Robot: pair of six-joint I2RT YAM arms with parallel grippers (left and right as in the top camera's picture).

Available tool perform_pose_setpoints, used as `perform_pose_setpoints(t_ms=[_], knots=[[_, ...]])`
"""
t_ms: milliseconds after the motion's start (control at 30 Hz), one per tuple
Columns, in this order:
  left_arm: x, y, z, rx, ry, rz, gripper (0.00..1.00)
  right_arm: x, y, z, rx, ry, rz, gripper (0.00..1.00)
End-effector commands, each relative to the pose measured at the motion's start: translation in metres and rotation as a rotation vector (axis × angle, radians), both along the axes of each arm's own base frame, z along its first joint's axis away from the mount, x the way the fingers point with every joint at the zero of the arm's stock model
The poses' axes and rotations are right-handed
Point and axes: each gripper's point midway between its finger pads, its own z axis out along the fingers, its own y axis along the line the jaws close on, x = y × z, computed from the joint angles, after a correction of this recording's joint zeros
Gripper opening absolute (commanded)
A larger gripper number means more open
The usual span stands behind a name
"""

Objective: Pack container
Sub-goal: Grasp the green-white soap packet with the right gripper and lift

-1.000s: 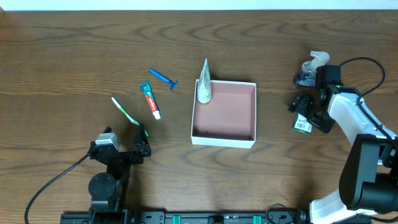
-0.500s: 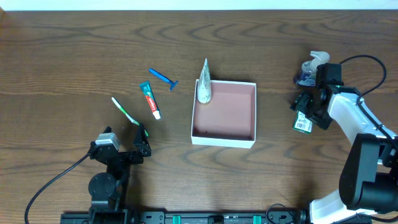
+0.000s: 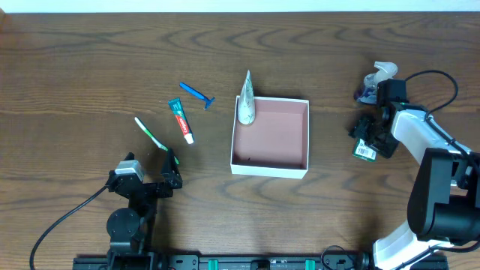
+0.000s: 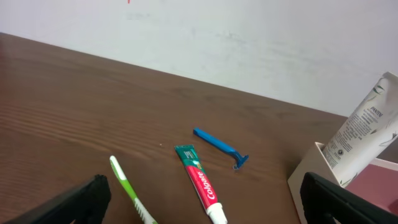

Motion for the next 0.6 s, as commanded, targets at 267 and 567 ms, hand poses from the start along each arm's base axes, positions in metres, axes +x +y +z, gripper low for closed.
perform_pose_setpoints(t_ms=[267, 567], knots=[[-0.001, 0.000, -0.016, 0.018, 0.047, -0.004, 0.98, -0.001, -0.002, -0.006, 0.000, 0.010, -0.011, 0.35], [-0.001, 0.000, -0.016, 0.018, 0.047, -0.004, 0.98, 0.005, 0.018, 0.007, 0.104, -0.037, 0.049, 0.36]])
